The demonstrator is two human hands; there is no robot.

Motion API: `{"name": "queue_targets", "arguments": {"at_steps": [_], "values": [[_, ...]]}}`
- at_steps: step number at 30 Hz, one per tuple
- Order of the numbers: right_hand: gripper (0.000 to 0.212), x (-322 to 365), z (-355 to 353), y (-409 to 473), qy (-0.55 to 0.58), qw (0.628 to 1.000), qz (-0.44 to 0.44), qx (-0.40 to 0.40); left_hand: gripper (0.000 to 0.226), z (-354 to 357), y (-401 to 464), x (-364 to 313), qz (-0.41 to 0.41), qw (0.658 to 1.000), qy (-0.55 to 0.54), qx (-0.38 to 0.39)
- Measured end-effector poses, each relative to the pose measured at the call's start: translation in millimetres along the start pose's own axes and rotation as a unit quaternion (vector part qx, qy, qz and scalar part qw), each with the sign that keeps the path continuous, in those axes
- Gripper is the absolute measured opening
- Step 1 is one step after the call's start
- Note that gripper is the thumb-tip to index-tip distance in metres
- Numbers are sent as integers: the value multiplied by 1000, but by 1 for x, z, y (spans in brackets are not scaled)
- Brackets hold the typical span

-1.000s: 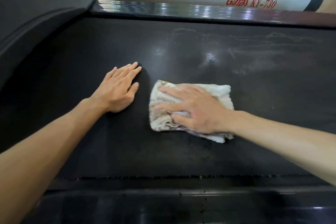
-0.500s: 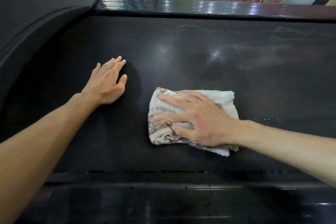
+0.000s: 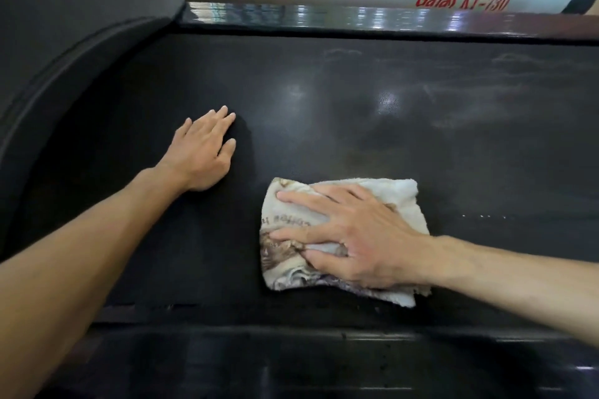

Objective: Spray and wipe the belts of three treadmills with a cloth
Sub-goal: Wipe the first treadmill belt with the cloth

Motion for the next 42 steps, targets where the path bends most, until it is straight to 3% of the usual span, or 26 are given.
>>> {"name": "queue_targets", "arguments": {"at_steps": [3, 9, 14, 19, 26, 32, 38, 42], "values": [[51, 15, 2, 32, 12, 999, 17, -24, 57, 2, 1, -3, 1, 1000, 1, -5], [44, 55, 12, 48, -1, 997, -66, -28, 57, 1, 3, -1, -1, 1000, 2, -7], [45, 14, 4, -3, -16, 999, -41, -7, 58, 1, 1, 1, 0, 1000, 5, 2], [51, 1, 2, 24, -11, 1000, 22, -6, 58, 2, 1, -3, 1, 1000, 14, -2], [46, 0, 3, -19, -16, 999, -40, 0, 58, -1, 0, 0, 1, 1000, -8, -13], [48, -32, -4, -2, -15, 999, 31, 4, 58, -2, -1, -3, 8, 1000, -15, -14], [48, -13, -3, -32, -21, 999, -44, -13, 59, -5, 0, -1, 16, 999, -32, -18], [46, -68, -13, -25, -1, 999, 30, -13, 62, 0, -3, -5, 49, 999, -20, -2]]}}
Point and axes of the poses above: each hand's wrist, its own y-axis towards the middle knuckle, its own z-axis out of the palm, x = y × z, the point moved 9 cm from there along y, towards the middle knuckle, and after that the axes turned 9 degrees about -z, right-handed, at the moved point
